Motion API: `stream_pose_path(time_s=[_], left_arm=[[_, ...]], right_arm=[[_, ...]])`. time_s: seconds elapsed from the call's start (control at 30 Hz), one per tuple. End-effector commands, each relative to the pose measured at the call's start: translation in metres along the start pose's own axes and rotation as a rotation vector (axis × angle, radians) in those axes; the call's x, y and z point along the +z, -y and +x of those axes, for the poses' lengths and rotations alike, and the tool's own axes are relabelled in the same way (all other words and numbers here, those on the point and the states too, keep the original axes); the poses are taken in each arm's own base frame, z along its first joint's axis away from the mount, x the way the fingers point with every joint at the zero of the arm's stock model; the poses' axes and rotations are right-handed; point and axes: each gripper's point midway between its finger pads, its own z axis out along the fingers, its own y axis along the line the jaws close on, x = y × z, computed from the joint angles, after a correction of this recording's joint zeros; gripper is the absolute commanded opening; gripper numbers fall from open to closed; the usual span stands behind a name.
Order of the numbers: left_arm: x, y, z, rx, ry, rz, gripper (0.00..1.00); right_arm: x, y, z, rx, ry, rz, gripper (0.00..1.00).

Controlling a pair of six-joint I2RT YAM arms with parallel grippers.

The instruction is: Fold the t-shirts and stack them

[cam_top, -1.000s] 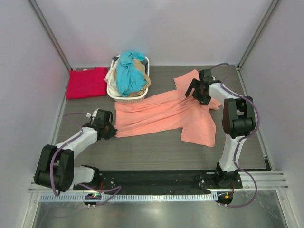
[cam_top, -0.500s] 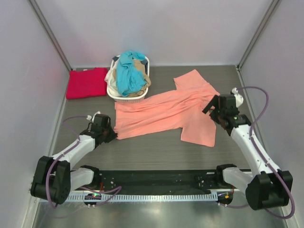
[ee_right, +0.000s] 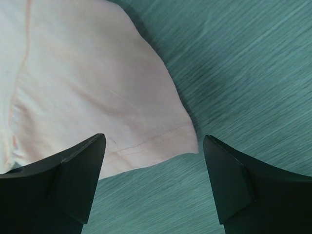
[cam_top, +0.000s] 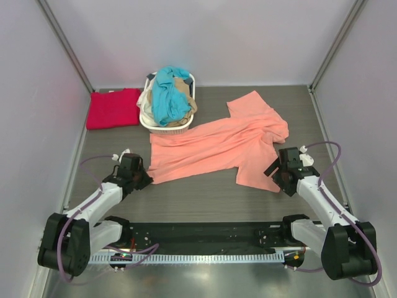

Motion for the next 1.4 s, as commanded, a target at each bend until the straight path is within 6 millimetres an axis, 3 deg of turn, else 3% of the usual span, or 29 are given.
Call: stream_pose_path(time_s=[0.0, 0.3, 0.33, 0.4, 0.43, 0.47, 0.57, 0.7, 0.77, 0.87, 1.03, 1.07, 1.17, 1.37], left_arm=[[-0.001, 0.004, -0.004, -0.003, 0.027, 0.035, 0.0], [-0.003, 0.004, -0.006, -0.004, 0.036, 0.038, 0.0], [-0.002, 0.004, -0.005, -0.003, 0.034, 0.035, 0.0], [-0.004, 0.005, -0.006, -0.003, 0.035, 0.041, 0.0], [-0.004, 0.004, -0.005, -0.006, 0.035, 0.037, 0.0], [-0.005, 0.006, -0.006, -0.004, 0.034, 0.041, 0.0], [-0.011, 0.011, -0.009, -0.006, 0.037, 0.055, 0.0], [-0.03, 0.021, -0.017, -0.006, 0.048, 0.086, 0.0], [-0.044, 0.025, -0.02, -0.007, 0.057, 0.104, 0.0], [-0.066, 0.032, -0.028, -0.018, 0.085, 0.132, 0.0], [-0.094, 0.039, -0.027, -0.023, 0.07, 0.171, 0.0], [-0.099, 0.04, -0.027, -0.024, 0.074, 0.182, 0.0], [-0.11, 0.039, -0.022, -0.025, 0.056, 0.187, 0.0], [-0.138, 0.038, -0.018, -0.058, 0.056, 0.213, 0.0]], right_arm=[[0.008, 0.004, 0.012, 0.033, -0.022, -0.005, 0.86], [0.022, 0.006, 0.023, 0.012, -0.053, -0.005, 0.5], [0.022, 0.006, 0.023, 0.011, -0.051, -0.003, 0.37], [0.02, 0.003, 0.021, 0.014, -0.045, -0.017, 0.23], [0.019, 0.002, 0.02, 0.011, -0.041, -0.024, 0.08], [0.017, 0.001, 0.021, 0.01, -0.046, -0.035, 0.02], [0.006, -0.002, 0.017, 0.015, -0.038, -0.059, 0.01], [-0.029, -0.02, -0.012, 0.039, 0.041, -0.135, 0.01], [-0.053, -0.022, -0.024, 0.046, 0.079, -0.164, 0.01], [-0.107, -0.034, -0.058, 0.071, 0.181, -0.237, 0.01], [-0.168, -0.024, -0.079, 0.11, 0.279, -0.291, 0.01], [-0.189, -0.024, -0.088, 0.127, 0.323, -0.333, 0.01], [-0.226, -0.013, -0.094, 0.153, 0.385, -0.379, 0.01], [-0.256, 0.004, -0.084, 0.143, 0.395, -0.416, 0.01]])
